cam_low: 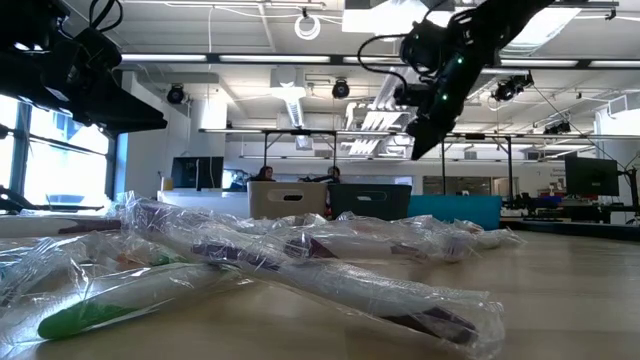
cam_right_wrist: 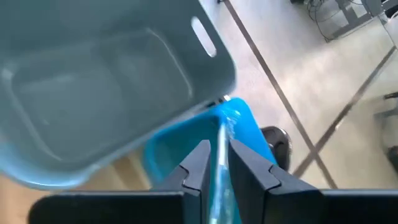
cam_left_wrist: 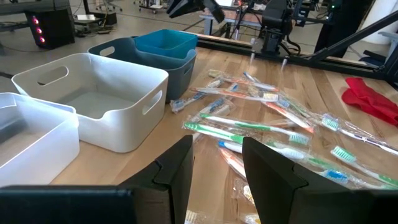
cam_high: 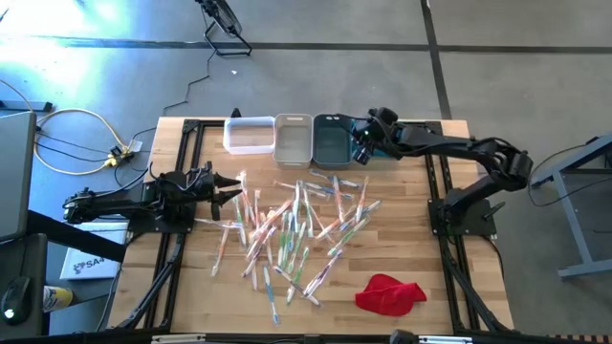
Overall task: Pick & Place Toothbrushes
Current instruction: Adjust the blue bin on the table
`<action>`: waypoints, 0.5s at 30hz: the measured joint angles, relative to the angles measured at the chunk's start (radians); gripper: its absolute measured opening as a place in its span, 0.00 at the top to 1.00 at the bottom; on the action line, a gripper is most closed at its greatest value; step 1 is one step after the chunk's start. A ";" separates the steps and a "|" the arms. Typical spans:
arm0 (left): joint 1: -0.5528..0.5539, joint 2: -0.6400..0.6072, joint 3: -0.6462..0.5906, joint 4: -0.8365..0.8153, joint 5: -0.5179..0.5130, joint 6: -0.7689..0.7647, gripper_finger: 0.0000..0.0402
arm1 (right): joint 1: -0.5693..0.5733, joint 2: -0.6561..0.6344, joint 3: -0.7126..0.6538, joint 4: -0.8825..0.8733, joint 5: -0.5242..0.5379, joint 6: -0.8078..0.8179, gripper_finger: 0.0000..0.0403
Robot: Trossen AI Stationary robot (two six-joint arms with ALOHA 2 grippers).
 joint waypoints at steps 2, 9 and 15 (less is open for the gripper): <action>0.000 0.000 0.000 0.000 0.000 0.000 0.66 | 0.030 -0.011 0.000 -0.001 0.000 0.038 0.90; 0.000 0.000 0.000 0.000 0.000 0.000 0.66 | 0.139 -0.024 0.000 0.040 -0.002 0.165 0.96; 0.000 0.000 0.000 0.000 0.000 0.000 0.66 | 0.216 -0.024 0.000 0.090 -0.020 0.329 0.99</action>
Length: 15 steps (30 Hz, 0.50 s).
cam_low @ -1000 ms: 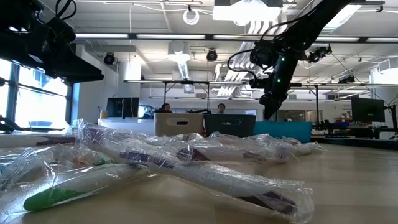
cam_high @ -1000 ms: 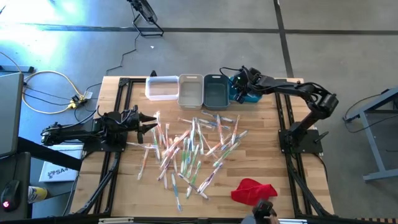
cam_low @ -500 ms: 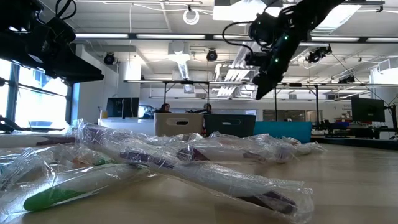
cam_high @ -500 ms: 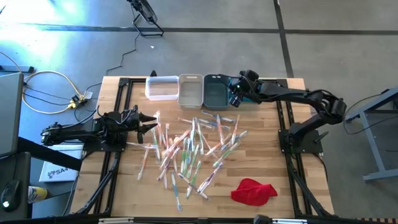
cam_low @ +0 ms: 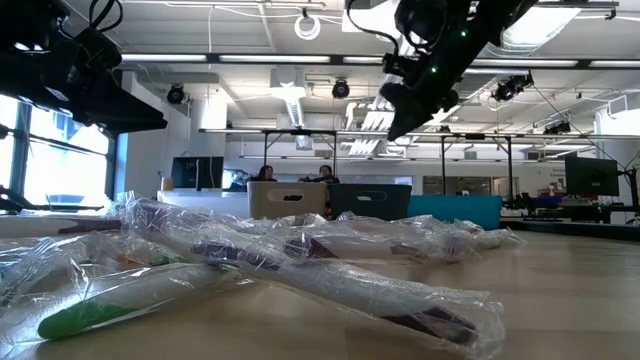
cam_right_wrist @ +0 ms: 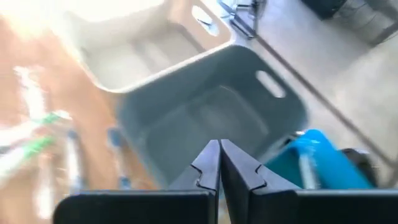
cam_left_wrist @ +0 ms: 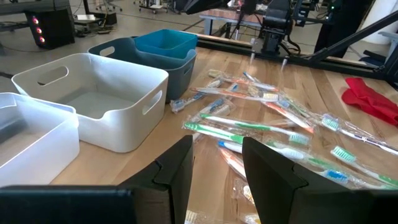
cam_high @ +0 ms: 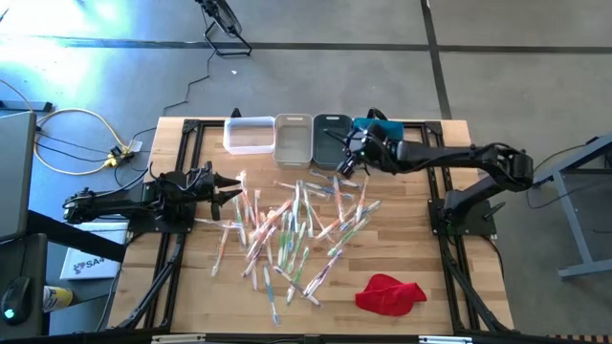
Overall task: Pick & Place Toothbrushes
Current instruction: Adjust the blue bin on the table
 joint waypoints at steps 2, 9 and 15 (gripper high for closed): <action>0.000 0.000 0.000 0.000 0.000 0.000 0.66 | 0.024 0.000 0.000 0.012 -0.023 0.053 0.99; 0.000 0.000 0.000 0.000 0.000 0.000 0.66 | 0.115 0.000 0.000 -0.033 -0.040 0.190 0.99; 0.000 0.000 0.000 0.000 0.000 0.000 0.66 | 0.178 0.000 0.000 -0.174 -0.032 0.295 0.99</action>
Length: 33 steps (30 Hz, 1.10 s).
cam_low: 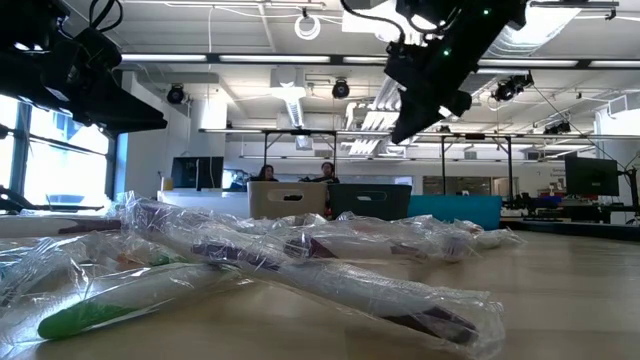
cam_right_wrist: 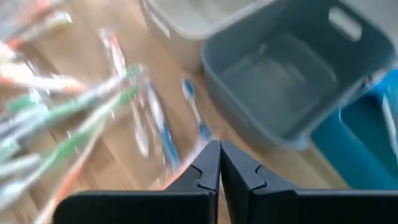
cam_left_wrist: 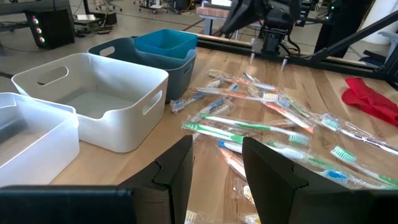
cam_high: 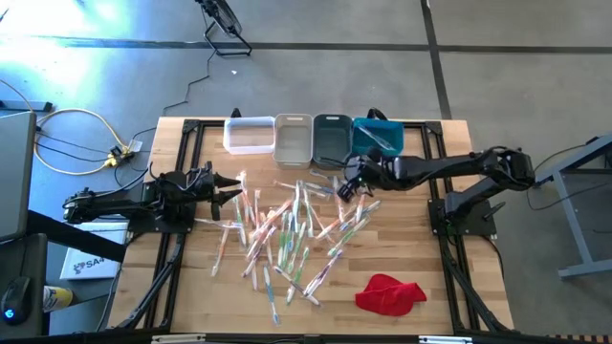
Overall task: Pick & Place Toothbrushes
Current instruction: Adjust the blue bin on the table
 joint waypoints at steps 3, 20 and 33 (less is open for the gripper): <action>0.000 0.000 0.000 0.000 0.000 0.000 0.66 | 0.017 0.000 0.000 -0.093 0.003 0.061 0.99; 0.000 0.000 0.000 0.000 0.000 -0.002 0.66 | -0.046 0.001 -0.004 -0.578 0.044 0.261 0.99; 0.000 0.000 0.000 0.000 0.000 -0.003 0.66 | -0.334 0.001 -0.153 -0.437 0.018 0.123 0.99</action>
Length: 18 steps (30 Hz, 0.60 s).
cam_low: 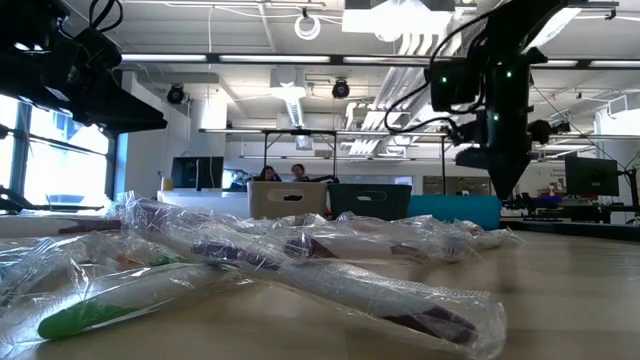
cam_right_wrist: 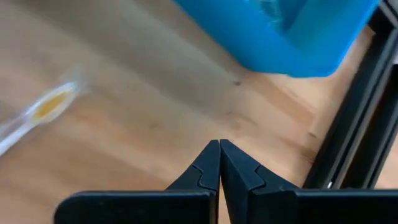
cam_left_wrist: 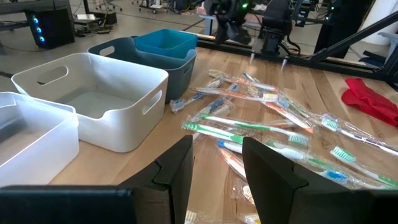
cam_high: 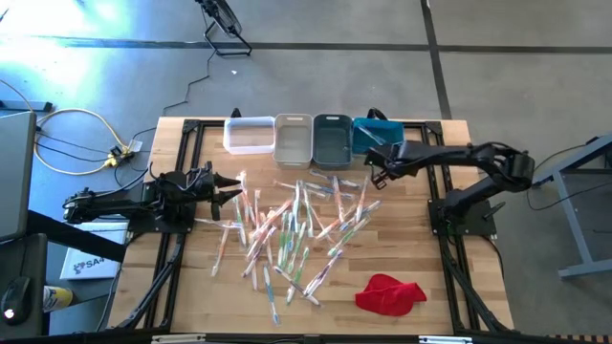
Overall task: Pick & Place Toothbrushes
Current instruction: Adjust the blue bin on the table
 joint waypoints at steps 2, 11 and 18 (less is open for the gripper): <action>0.000 0.000 0.000 0.000 0.000 0.000 0.66 | -0.039 0.000 -0.004 0.013 0.019 -0.014 0.99; 0.000 0.000 0.000 0.000 0.000 0.000 0.66 | -0.167 0.000 -0.004 0.153 -0.051 -0.137 0.99; 0.000 0.000 0.000 0.000 0.000 0.000 0.66 | -0.221 0.000 -0.004 0.164 -0.067 -0.151 0.99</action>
